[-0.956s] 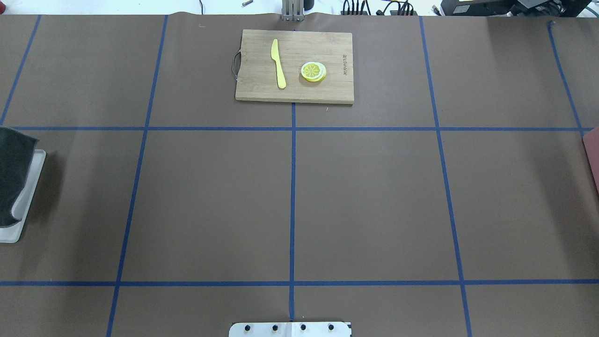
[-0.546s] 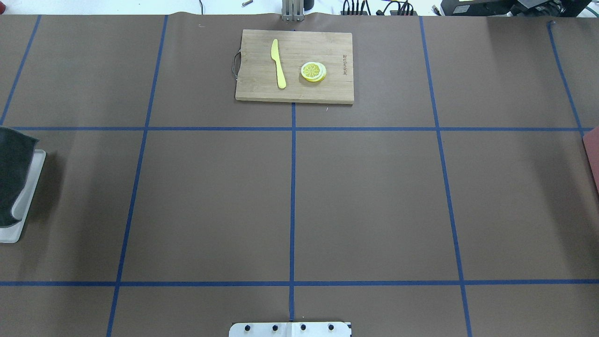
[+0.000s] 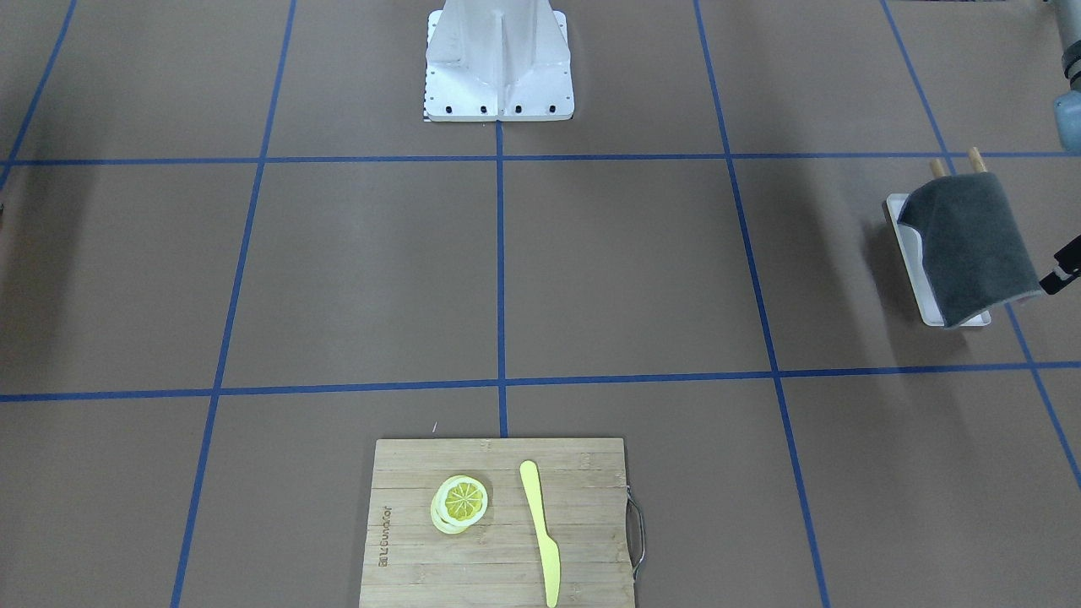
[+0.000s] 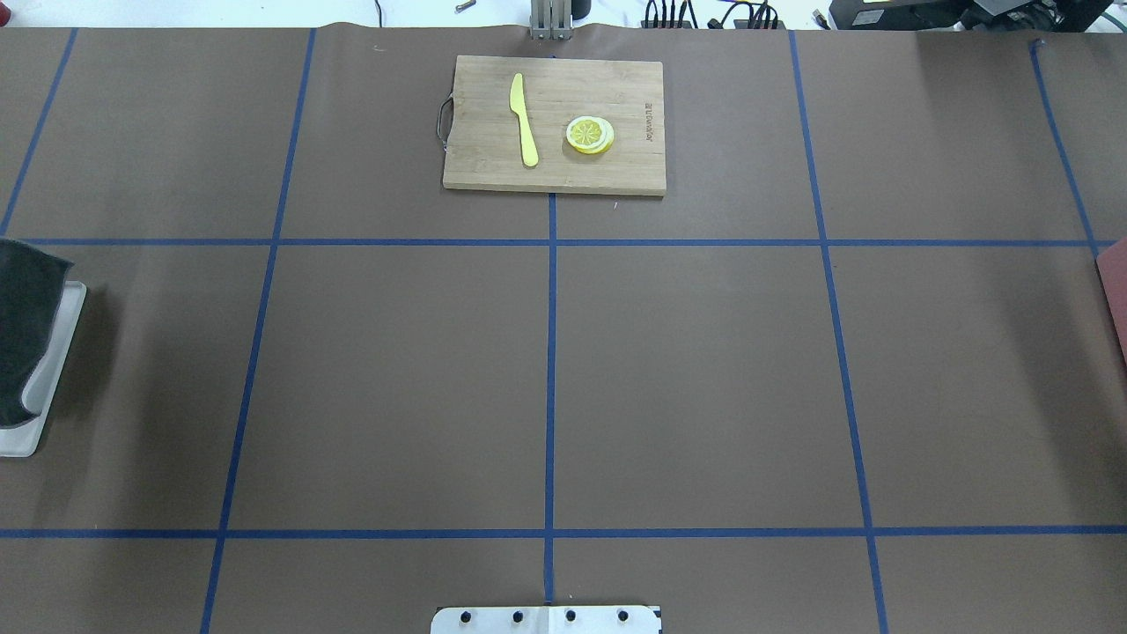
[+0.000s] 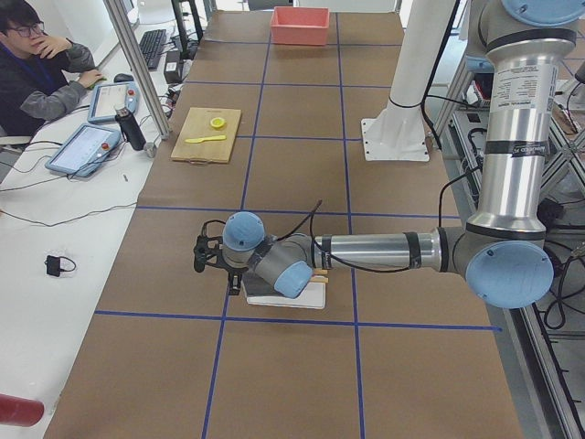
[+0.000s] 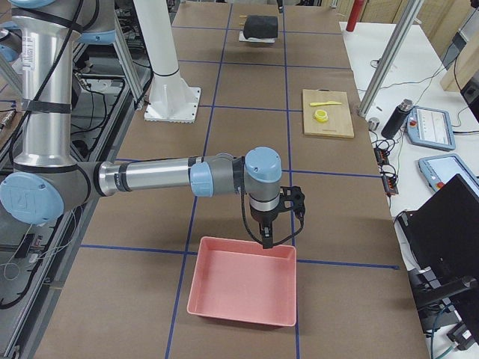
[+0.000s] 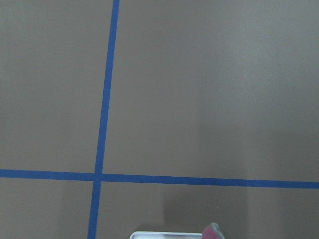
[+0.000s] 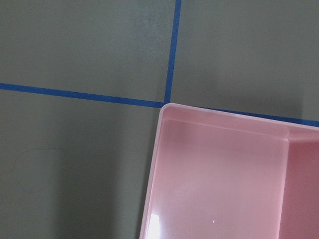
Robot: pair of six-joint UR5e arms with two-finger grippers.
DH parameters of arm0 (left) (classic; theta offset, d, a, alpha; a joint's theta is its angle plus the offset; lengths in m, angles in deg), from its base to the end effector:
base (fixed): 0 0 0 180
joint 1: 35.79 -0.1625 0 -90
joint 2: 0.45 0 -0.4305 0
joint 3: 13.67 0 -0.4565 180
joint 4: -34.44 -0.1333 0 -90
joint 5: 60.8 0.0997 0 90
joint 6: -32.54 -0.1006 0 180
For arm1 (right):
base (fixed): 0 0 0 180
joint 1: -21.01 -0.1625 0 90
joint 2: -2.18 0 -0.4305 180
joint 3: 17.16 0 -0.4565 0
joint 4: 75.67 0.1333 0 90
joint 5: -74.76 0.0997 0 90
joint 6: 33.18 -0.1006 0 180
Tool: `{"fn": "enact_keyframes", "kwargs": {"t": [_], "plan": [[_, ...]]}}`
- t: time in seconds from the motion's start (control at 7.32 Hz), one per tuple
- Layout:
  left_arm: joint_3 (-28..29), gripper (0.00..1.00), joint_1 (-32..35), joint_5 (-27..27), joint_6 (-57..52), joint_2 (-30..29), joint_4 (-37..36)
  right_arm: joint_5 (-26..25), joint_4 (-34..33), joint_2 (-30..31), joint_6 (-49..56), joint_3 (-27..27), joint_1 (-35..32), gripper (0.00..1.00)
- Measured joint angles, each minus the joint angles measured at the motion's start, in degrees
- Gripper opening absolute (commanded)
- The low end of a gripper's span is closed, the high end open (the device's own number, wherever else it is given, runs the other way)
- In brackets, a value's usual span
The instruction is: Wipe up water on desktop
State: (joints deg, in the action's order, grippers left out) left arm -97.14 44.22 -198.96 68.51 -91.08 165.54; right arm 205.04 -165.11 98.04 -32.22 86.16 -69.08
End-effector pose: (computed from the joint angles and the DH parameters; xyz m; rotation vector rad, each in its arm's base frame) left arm 0.0430 -0.5803 0.6373 0.2136 0.9723 -0.1574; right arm 0.0691 -0.5180 0.5936 0.1406 -0.7006 -0.0637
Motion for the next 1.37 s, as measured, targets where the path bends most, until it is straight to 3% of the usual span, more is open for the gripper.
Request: {"fn": "enact_keyframes", "kwargs": {"t": [0.14, 0.41, 0.55, 0.68, 1.09, 1.37], "plan": [[-0.12, 0.64, -0.44, -0.05, 0.22, 0.31, 0.37, -0.02, 1.35, 0.31, -0.22, -0.16, 0.00, 1.00], [-0.11, 0.60, -1.44, -0.09, 0.28, 0.53, 0.88, -0.03, 2.73, 0.60, -0.40, -0.50, 0.00, 1.00], [0.03, 0.50, -2.20, -0.09, 0.35, 0.84, 1.89, -0.03, 2.88, 0.61, -0.42, -0.57, 0.00, 1.00], [0.03, 0.32, -2.81, -0.11, 0.58, 1.32, 2.95, -0.03, 2.93, 0.59, -0.43, -0.62, 0.00, 1.00], [-0.25, 0.24, -3.17, -0.17, 1.09, 1.68, 3.69, -0.05, 2.95, 0.56, -0.43, -0.69, 0.00, 1.00], [-0.24, 0.00, -3.13, -0.14, 1.04, 1.75, 3.72, -0.10, 2.96, 0.61, -0.43, -0.74, 0.00, 1.00]]}}
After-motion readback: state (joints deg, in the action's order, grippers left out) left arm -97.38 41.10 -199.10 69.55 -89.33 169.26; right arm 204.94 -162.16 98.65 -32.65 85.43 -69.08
